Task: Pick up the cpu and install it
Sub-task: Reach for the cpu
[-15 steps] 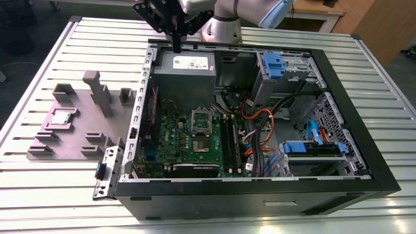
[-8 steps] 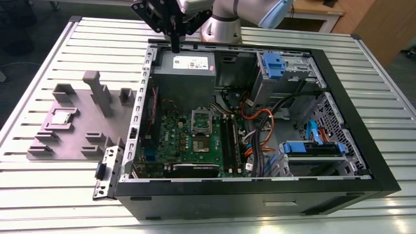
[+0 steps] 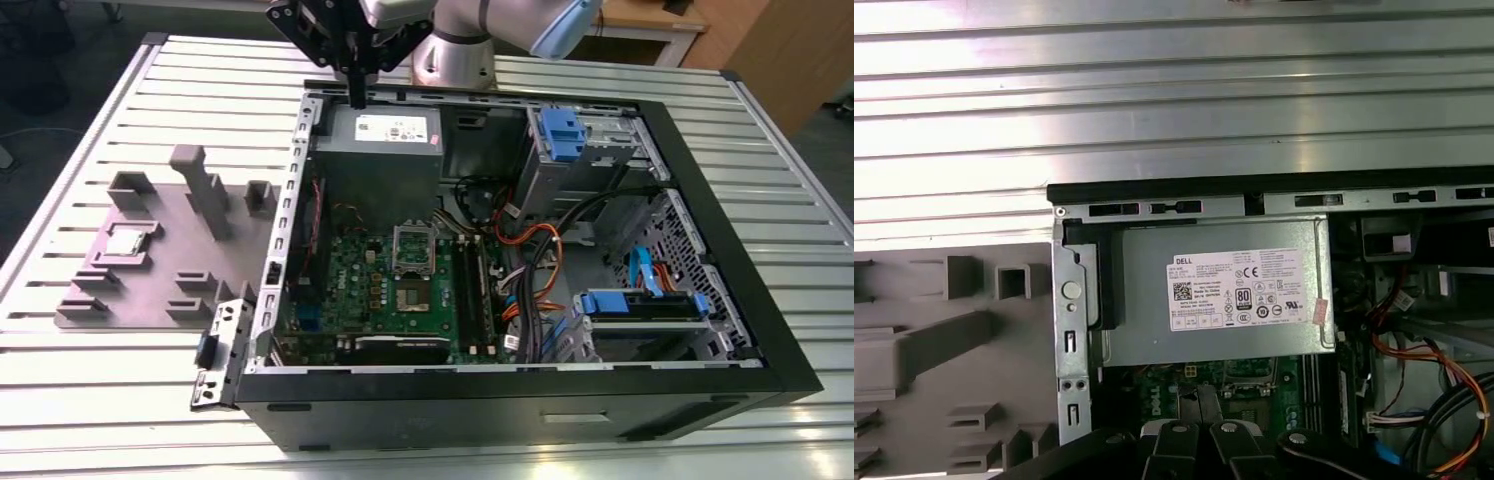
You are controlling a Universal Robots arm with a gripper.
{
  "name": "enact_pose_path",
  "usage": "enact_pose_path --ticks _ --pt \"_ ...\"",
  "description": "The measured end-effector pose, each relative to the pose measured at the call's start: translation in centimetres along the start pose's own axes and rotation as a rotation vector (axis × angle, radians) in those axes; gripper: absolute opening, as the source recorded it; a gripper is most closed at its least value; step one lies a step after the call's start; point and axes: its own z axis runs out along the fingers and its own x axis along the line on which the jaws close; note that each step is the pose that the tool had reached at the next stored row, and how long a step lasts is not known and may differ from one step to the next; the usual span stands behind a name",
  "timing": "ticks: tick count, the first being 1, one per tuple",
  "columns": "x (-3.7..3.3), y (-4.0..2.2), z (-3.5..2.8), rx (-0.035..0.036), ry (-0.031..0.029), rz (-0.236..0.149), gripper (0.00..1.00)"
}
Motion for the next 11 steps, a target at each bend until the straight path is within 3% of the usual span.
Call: enact_pose_path --ticks 11 --pt "0.60 -0.29 -0.02 0.0000 0.0000 0.000 0.11"
